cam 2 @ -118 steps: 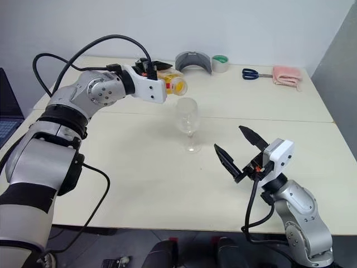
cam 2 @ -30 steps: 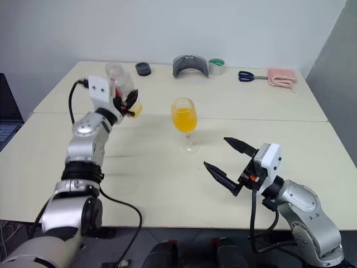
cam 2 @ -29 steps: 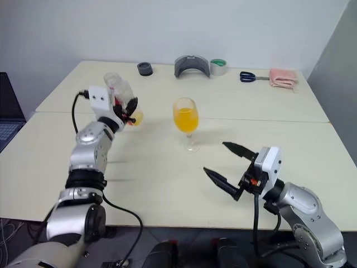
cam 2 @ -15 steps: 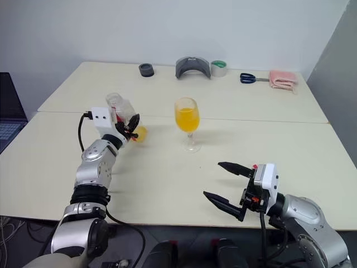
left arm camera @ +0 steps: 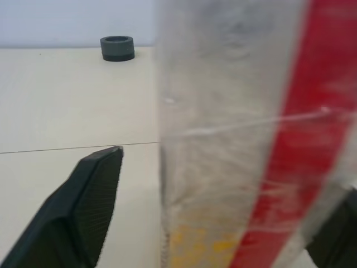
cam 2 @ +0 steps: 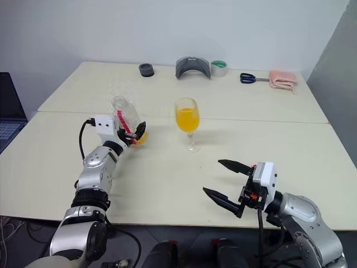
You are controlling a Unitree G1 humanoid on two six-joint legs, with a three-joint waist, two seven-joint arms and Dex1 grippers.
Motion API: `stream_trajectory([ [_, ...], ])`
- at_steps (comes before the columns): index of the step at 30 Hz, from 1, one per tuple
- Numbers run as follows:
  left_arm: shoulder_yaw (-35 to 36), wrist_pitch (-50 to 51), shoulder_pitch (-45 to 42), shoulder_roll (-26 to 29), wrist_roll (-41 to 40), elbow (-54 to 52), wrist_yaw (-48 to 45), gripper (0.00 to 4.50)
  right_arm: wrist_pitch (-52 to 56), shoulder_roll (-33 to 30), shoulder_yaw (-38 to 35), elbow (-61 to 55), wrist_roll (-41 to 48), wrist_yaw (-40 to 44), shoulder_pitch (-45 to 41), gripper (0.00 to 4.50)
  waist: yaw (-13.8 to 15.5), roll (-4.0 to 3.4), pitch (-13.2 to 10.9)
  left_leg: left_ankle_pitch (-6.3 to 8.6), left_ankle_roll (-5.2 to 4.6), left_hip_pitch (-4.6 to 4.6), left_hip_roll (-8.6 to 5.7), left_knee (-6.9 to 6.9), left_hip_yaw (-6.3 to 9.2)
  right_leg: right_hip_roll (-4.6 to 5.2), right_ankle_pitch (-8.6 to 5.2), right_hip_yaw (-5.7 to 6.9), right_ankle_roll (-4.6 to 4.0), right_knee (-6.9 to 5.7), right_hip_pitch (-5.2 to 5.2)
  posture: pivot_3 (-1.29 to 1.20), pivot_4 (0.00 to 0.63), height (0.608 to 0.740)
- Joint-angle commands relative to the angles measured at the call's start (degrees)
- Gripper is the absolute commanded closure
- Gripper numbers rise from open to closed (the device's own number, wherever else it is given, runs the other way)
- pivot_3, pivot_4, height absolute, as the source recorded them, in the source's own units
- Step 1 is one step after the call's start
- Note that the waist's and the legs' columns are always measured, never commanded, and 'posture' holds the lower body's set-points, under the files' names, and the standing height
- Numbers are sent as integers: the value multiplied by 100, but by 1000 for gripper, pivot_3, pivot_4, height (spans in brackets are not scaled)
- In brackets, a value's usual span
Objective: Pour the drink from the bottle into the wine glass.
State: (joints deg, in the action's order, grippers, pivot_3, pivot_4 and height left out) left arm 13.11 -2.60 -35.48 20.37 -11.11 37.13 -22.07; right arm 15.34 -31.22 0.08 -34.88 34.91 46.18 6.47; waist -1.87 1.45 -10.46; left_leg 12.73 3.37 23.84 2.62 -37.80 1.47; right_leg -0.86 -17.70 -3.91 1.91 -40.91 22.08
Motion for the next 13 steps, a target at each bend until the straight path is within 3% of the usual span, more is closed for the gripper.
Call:
stream_trajectory([
  [1,99,275,456,95,-126,-773,34,8,-162,-45,-216,-224,-2,7,299,0,-1,0,0,0,0,-1,1,2,0,0,0,-1,0,1,0,0,150,740],
  [10,435,2128,2893,-209,-842,-4190,610,8,-374,219,-584,-595,-201,-519,1747,0,8,3,4,1,1,-3,8,6,0,4,-3,-6,1,5,-2,0,150,740],
  [13,440,2526,3543,-265,-778,-4995,871,8,-301,584,-798,-555,-332,-1153,2079,0,8,3,6,1,1,-6,8,6,-4,4,-5,-10,3,7,-3,0,150,740],
])
